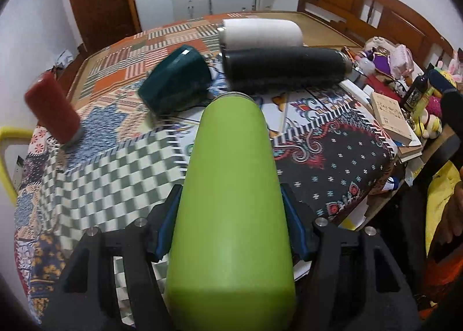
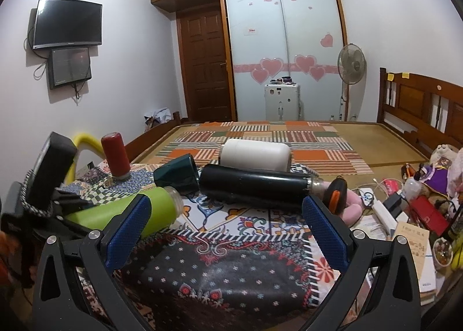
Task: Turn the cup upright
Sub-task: 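Grasp the green bottle with the right gripper while the left gripper releases it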
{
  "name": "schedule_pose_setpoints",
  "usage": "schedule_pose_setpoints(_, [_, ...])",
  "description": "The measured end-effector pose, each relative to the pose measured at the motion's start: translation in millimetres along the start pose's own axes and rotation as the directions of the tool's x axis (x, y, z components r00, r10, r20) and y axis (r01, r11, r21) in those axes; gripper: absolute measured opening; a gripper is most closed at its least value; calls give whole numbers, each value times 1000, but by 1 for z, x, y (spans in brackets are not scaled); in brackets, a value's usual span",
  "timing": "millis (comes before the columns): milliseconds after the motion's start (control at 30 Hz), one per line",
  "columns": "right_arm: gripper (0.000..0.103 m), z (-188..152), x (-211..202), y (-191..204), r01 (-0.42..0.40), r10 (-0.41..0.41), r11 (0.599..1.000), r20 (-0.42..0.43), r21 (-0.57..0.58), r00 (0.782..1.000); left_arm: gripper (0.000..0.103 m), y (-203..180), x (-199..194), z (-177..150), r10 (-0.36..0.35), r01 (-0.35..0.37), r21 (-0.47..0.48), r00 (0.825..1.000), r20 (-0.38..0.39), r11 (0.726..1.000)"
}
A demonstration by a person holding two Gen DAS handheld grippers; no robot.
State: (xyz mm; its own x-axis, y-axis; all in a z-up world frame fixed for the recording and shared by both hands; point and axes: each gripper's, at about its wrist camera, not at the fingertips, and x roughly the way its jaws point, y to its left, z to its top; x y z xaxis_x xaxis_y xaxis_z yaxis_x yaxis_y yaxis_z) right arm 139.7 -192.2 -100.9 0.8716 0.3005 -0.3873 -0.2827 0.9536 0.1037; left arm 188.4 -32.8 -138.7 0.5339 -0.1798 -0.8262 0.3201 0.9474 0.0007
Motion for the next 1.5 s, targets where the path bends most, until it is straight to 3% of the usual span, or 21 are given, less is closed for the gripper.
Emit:
schedule_pose_setpoints(167, [103,-3,2,-4,19,-19,1000,-15,-11,1000,64,-14,7,3,8,-8,29,1000,18,1000])
schedule_pose_setpoints(333, [103,-5,8,-6,15,-15,1000,-28,-7,999,64,-12,21,1,-19,19,0,999,-34,1000])
schedule_pose_setpoints(433, [103,-7,11,-4,13,-13,1000,-36,-15,999,64,-13,18,-2,-9,9,10,1000,-20,1000])
schedule_pose_setpoints(633, [103,-6,23,4,17,-20,999,-55,-40,998,66,-8,5,-5,-59,59,10,998,-4,998])
schedule_pose_setpoints(733, [103,-4,30,9,19,-22,999,-67,-48,997,76,-4,-16,-4,-38,37,12,997,69,999])
schedule_pose_setpoints(867, [103,-5,40,15,0,-6,999,-100,-54,995,76,15,-39,-7,-5,8,-19,991,134,1000])
schedule_pose_setpoints(967, [103,-5,50,23,-32,22,997,-136,-68,991,76,35,-52,-14,68,-60,-50,982,173,997])
schedule_pose_setpoints(1067, [103,-6,62,35,-67,52,994,-172,-87,984,76,58,-47,-25,119,-107,-78,981,154,991])
schedule_pose_setpoints(1267, [103,-11,93,60,-167,139,983,-299,-71,944,76,81,-34,-52,124,-111,-108,985,124,988])
schedule_pose_setpoints(1433, [99,-9,114,64,-227,212,974,-405,12,890,76,90,-32,-62,90,-70,-136,985,149,988])
schedule_pose_setpoints(1500, [99,-8,122,65,-254,249,966,-451,51,857,76,89,-33,-64,77,-55,-138,984,161,989])
